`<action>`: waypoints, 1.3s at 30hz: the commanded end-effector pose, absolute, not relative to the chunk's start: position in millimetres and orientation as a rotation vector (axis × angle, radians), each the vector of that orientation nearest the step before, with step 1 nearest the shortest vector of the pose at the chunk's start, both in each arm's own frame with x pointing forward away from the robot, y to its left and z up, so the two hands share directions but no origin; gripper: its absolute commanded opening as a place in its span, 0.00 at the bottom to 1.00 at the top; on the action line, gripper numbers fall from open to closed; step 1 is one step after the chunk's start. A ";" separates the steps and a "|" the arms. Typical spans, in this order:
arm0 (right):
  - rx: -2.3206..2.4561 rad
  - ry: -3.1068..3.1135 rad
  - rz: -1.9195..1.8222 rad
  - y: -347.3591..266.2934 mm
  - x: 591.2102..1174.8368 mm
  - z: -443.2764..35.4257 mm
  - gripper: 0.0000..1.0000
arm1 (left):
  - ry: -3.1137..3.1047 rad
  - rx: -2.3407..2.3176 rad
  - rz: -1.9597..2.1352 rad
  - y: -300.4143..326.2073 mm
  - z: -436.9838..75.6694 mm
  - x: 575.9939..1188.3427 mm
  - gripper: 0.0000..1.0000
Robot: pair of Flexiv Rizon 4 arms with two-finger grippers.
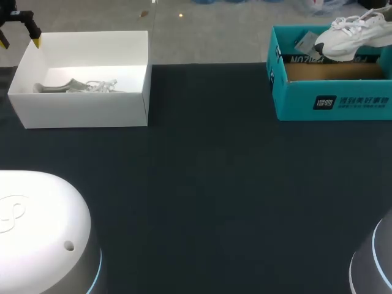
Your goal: Take the shoe out of the shoebox, open the shoe tongue, remove and reinsert the insole, then place the shoe into the shoebox
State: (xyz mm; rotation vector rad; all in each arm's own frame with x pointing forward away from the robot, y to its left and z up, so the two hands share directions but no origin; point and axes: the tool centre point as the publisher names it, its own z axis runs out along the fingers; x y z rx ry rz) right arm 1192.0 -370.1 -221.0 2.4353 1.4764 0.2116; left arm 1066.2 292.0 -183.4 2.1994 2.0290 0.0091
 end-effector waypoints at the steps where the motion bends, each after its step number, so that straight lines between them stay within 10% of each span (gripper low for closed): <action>1: 2.309 1.391 0.299 -339.8 1118.7 -156.0 0.00 | 2.028 2.202 0.010 292.5 -182.9 1066.4 1.00; 39: 2.372 1.428 0.271 -240.6 994.4 -173.6 0.00 | 2.028 2.202 0.010 292.5 -182.9 1066.4 1.00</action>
